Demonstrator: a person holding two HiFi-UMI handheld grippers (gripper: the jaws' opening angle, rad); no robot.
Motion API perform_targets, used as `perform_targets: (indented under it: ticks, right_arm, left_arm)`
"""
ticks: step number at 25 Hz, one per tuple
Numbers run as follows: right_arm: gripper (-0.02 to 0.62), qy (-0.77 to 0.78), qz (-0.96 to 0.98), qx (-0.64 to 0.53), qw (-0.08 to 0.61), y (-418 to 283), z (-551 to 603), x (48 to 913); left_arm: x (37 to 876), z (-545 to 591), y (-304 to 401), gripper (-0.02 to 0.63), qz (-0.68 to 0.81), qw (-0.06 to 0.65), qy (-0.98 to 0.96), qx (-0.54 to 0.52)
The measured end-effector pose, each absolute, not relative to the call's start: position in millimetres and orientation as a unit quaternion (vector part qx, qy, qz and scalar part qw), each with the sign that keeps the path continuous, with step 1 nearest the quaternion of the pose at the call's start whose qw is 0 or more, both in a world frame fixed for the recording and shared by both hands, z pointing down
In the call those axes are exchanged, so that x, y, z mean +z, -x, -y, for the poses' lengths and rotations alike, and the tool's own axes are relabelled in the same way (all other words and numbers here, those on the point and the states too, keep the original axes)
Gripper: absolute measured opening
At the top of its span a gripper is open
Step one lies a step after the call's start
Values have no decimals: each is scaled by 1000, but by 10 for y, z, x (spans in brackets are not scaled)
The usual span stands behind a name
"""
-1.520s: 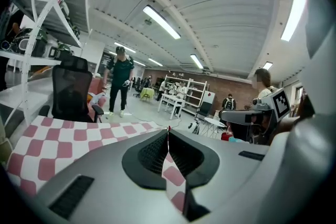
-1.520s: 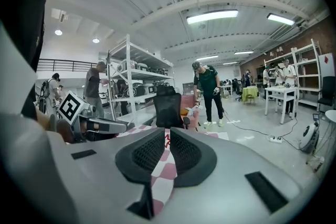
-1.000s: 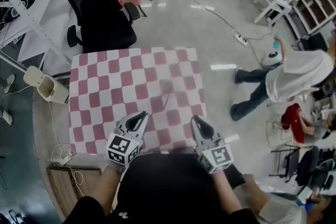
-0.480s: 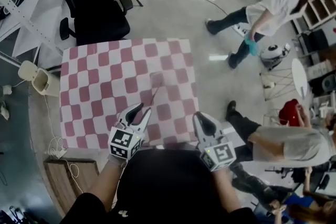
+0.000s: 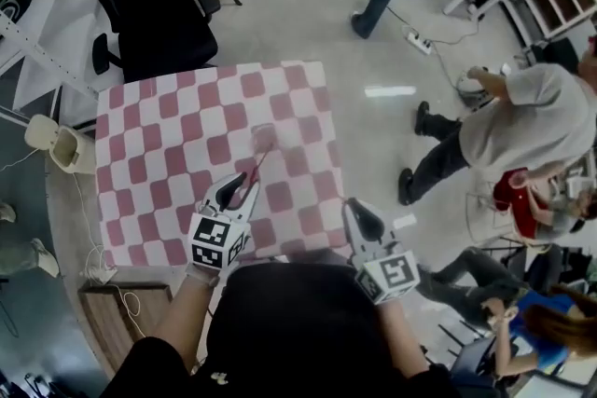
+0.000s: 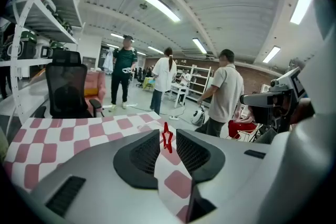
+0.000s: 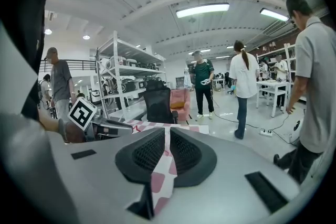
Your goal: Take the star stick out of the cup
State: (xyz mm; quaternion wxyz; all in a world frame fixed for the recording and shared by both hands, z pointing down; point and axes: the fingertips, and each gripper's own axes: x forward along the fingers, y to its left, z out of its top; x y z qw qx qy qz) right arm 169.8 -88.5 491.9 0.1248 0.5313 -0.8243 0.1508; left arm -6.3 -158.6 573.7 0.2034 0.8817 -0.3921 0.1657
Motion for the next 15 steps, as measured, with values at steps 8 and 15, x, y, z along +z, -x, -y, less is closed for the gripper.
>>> perform_targets:
  ticks: [8,15]
  right_arm:
    - [43,-534,820,158,132,-1837,937,4943]
    - [43,-517,832,163,117,-1826,1009,4911]
  left_arm:
    - [5688,1730,72,60,418,200,-870,167]
    - [5470,1802,119,54,438,183,-865,162]
